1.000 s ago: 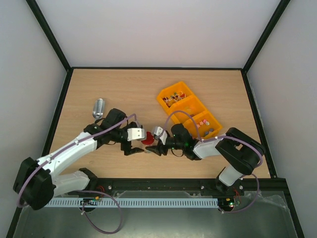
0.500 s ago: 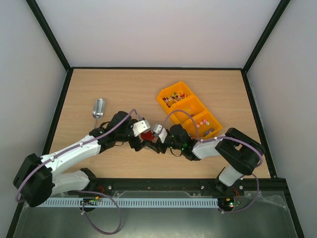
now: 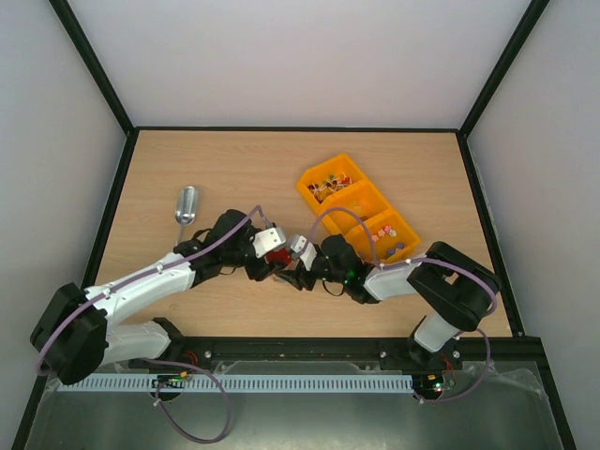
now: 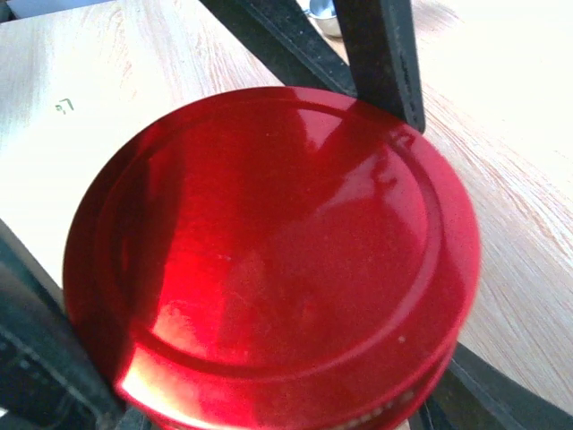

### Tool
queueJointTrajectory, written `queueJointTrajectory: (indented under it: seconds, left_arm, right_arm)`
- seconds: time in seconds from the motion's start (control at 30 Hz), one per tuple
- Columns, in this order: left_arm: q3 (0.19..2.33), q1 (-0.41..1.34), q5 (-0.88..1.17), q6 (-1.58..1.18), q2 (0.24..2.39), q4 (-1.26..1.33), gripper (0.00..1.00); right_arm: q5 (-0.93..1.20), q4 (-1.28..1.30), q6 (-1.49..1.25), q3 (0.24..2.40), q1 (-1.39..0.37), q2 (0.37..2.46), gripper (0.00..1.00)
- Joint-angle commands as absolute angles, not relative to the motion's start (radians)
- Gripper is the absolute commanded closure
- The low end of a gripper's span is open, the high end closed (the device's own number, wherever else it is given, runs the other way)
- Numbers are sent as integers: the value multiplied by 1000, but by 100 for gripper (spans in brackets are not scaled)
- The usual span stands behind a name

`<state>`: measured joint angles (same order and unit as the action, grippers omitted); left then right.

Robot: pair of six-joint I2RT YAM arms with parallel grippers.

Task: Pack the candies

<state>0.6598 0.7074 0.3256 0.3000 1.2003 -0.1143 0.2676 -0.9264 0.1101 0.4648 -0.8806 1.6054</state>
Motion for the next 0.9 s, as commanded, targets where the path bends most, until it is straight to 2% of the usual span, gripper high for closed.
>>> queueJointTrajectory:
  seconds: [0.0,0.13,0.33,0.4,0.43,0.53,0.67,0.87]
  left_arm:
    - [659,683,408,417,1198,-163,44]
    - [680,659,527,624,1210,-284,45]
    - [784,629,665,1090,1306,-638,46]
    - [827,618,670,1188,1356,-706,42]
    - [848,611,671,1196,1373,-709,36]
    - [881,564,712,1079,1368,-648,19]
    - [817,546,712,912,1258,-541,5]
    - [676,552,614,570,1087,-344,2]
  right_arm:
    - [385,-943,127,470,-889,1589,43]
    - [434,-927,160,463,-889,1581,45]
    - [525,-903,211,459,-889,1568,48]
    - [541,-895,221,460,-889,1566,48]
    - [540,-891,223,463,-889,1566,48]
    - [498,-888,214,468,-888,1566,48]
    - [456,-890,179,480,-889,1564,48]
    - [322,-896,146,504,-889,1589,48]
